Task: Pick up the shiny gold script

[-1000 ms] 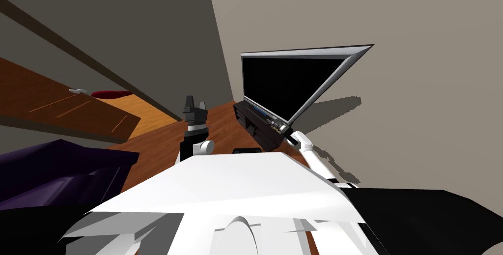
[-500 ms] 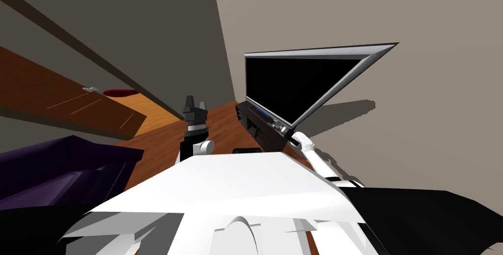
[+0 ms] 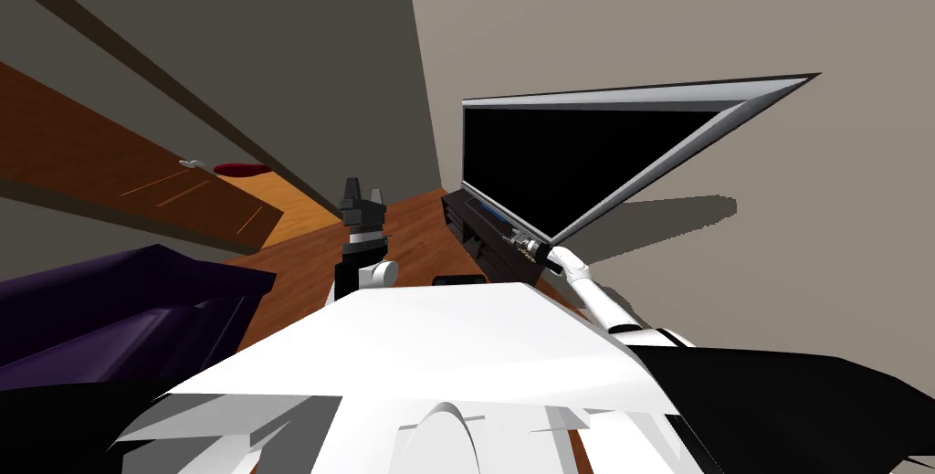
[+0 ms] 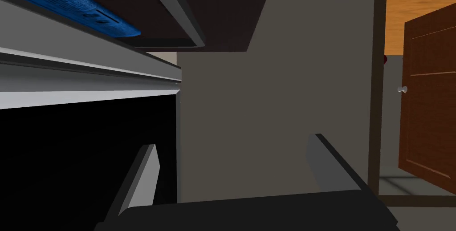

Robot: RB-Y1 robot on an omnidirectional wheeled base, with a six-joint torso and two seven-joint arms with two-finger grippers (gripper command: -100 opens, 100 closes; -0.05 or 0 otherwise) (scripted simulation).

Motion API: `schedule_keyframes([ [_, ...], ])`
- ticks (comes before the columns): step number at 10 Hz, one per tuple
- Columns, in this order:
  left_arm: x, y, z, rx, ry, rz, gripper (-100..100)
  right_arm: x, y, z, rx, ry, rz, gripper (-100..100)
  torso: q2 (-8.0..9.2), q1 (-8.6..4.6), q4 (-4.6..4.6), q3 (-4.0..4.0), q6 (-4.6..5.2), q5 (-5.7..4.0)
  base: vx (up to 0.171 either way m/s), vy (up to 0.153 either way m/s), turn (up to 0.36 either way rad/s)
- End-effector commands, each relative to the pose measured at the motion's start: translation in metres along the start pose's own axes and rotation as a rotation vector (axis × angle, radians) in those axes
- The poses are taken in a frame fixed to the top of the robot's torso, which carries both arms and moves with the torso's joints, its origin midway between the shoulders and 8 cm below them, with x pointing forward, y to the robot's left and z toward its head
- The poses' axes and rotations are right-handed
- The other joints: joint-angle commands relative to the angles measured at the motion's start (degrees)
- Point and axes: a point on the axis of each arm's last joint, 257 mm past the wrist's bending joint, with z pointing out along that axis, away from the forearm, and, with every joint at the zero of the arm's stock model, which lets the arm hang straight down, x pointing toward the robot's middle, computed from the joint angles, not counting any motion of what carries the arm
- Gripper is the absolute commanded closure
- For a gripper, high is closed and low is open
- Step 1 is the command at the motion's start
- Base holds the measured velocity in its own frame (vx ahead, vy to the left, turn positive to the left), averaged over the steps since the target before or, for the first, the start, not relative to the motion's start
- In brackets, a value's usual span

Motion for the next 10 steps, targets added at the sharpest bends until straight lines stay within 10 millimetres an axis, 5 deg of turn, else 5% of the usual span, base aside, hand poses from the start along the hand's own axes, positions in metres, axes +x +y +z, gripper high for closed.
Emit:
schedule_keyframes([
  [1, 0.000, 0.000, 0.000, 0.000, 0.000, 0.000, 0, 0.021, 0.001, -0.006, 0.000, 0.052, -0.015, -100, 0.00, 0.00, 0.00, 0.00, 0.00, 0.00, 0.074, 0.015, 0.065],
  [2, 0.000, 0.000, 0.000, 0.000, 0.000, 0.000, 0, 0.051, -0.006, -0.017, 0.002, 0.132, -0.030, -100, 0.06, -0.03, 0.00, 0.02, 0.02, -0.01, 0.067, 0.015, 0.098],
  [3, 0.000, 0.000, 0.000, 0.000, 0.000, 0.000, 0, 0.053, -0.006, -0.017, 0.001, 0.138, -0.039, -100, 0.08, -0.04, 0.01, 0.04, 0.02, -0.01, 0.061, 0.011, 0.041],
  [4, 0.000, 0.000, 0.000, 0.000, 0.000, 0.000, 0, 0.082, -0.013, -0.031, 0.002, 0.218, -0.053, -100, 0.12, -0.04, 0.02, 0.06, 0.03, 0.00, 0.078, 0.025, 0.089],
  [5, 0.000, 0.000, 0.000, 0.000, 0.000, 0.000, 0, 0.083, -0.013, -0.031, 0.001, 0.224, -0.060, -100, 0.06, -0.01, 0.01, 0.03, 0.01, -0.01, 0.061, 0.019, 0.052],
  [6, 0.000, 0.000, 0.000, 0.000, 0.000, 0.000, 0, 0.111, -0.019, -0.047, 0.001, 0.304, -0.075, -100, 0.11, -0.01, 0.02, 0.06, 0.03, 0.00, 0.079, 0.016, 0.088],
  [7, 0.000, 0.000, 0.000, 0.000, 0.000, 0.000, 0, 0.112, -0.019, -0.047, 0.000, 0.307, -0.079, -100, 0.06, -0.03, 0.01, 0.03, 0.02, 0.00, 0.066, 0.005, 0.043],
  [10, 0.000, 0.000, 0.000, 0.000, 0.000, 0.000, 0, 0.164, -0.031, -0.083, -0.004, 0.465, -0.112, -100, 0.14, -0.05, 0.03, 0.07, 0.03, -0.01, 0.063, 0.008, 0.064],
])
